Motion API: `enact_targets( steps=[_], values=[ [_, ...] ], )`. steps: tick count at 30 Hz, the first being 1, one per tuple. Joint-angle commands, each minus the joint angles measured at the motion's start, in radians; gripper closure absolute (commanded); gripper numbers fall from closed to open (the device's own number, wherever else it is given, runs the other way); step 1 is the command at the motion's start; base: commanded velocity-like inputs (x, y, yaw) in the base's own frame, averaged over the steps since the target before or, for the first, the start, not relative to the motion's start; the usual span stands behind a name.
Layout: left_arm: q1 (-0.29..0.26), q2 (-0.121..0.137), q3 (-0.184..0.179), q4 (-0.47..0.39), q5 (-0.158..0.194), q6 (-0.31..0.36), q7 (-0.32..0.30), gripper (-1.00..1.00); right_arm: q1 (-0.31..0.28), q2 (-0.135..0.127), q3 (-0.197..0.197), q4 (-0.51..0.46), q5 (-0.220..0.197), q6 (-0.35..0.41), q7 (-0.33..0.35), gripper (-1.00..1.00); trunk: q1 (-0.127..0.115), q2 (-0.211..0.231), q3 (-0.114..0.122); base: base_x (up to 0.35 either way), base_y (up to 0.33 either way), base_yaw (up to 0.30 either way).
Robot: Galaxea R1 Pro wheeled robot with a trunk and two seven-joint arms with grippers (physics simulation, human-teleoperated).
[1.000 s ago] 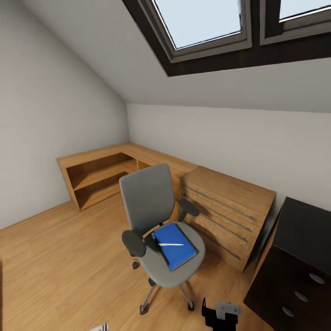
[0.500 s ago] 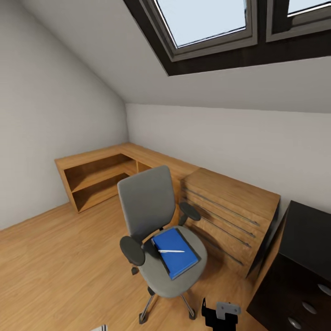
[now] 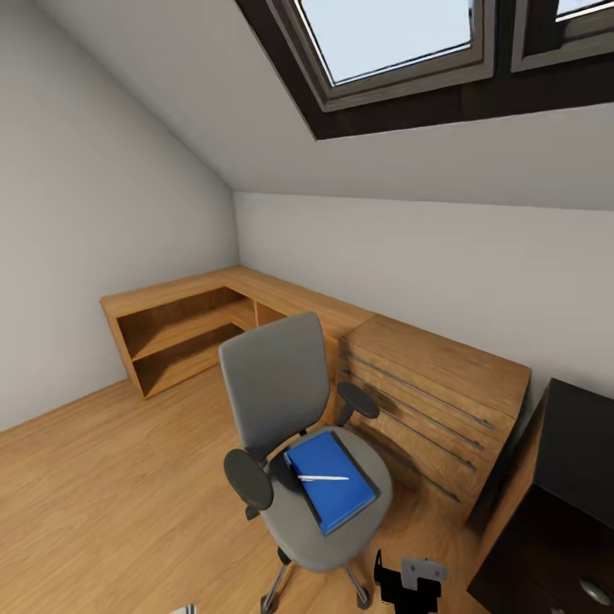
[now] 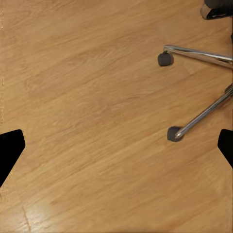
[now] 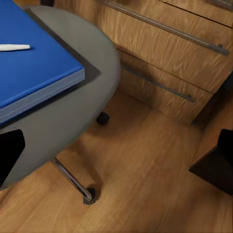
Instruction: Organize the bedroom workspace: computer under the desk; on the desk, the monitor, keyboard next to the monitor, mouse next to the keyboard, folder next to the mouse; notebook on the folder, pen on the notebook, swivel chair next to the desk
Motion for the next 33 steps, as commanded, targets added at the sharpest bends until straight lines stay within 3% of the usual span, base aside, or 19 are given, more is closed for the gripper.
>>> enact_targets(
  steps=[1, 5, 8, 9, 12, 13, 16, 21, 28, 31, 33],
  values=[
    [-0.002, 0.001, -0.005, 0.004, 0.009, -0.006, 0.005, -1.0, -0.001, 0.001, 0.007, -0.005, 0.0, 0.002, -0.01, -1.0, 0.0, -0.001, -0.001, 0.04, 0.007, 0.0],
    [-0.002, 0.001, 0.014, 0.027, 0.044, -0.005, 0.004, -1.0, -0.002, 0.002, 0.005, -0.074, -0.007, 0.041, -0.012, -1.0, 0.0, -0.001, -0.001, 0.09, 0.003, 0.0],
    [-0.002, 0.0, 0.024, 0.035, 0.072, -0.004, 0.001, -1.0, -0.002, 0.003, 0.004, -0.187, -0.029, 0.163, -0.012, -1.0, 0.0, -0.001, -0.001, 0.23, 0.001, 0.0],
    [-0.002, 0.001, 0.028, 0.038, 0.08, -0.004, 0.0, -1.0, -0.002, 0.002, 0.004, -0.254, -0.046, 0.254, -0.011, -1.0, 0.0, -0.001, -0.001, 0.278, 0.001, 0.0],
    [-0.002, 0.001, 0.034, 0.04, 0.088, -0.004, 0.0, -1.0, -0.002, 0.001, 0.003, -0.359, -0.078, 0.407, -0.007, -1.0, 0.0, -0.001, -0.001, 0.262, 0.0, 0.0],
    [-0.002, 0.002, 0.036, 0.041, 0.091, -0.004, 0.0, -1.0, -0.002, 0.0, 0.003, -0.426, -0.102, 0.504, -0.005, -1.0, 0.0, -0.001, -0.001, 0.171, 0.0, 0.0],
    [-0.002, 0.002, 0.038, 0.042, 0.093, -0.004, 0.0, -1.0, -0.002, -0.002, 0.003, -0.55, -0.145, 0.667, -0.004, -1.0, 0.0, -0.001, -0.001, 0.106, 0.0, 0.0],
    [-0.002, 0.003, 0.04, 0.043, 0.094, -0.005, 0.001, -1.0, -0.004, -0.002, 0.007, -0.699, -0.17, 0.86, -0.001, -1.0, 0.0, -0.001, -0.001, 0.075, 0.0, 0.0],
    [-0.002, 0.006, 0.042, 0.043, 0.094, -0.006, 0.003, -1.0, -0.008, -0.012, 0.011, -0.829, -0.169, 1.045, 0.061, -1.0, 0.0, -0.001, -0.001, 0.095, 0.0, 0.0],
    [-0.002, 0.006, 0.061, 0.044, 0.094, -0.006, 0.004, -1.0, -0.009, -0.04, 0.024, -0.883, -0.168, 1.112, 0.157, -1.0, 0.0, -0.001, -0.001, -0.092, -0.02, 0.0],
    [-0.002, 0.006, 0.071, 0.044, 0.094, -0.006, 0.003, -1.0, -0.01, -0.046, 0.033, -0.896, -0.168, 1.125, 0.18, -1.0, 0.0, -0.001, -0.001, -0.211, -0.052, 0.0]
  ],
)
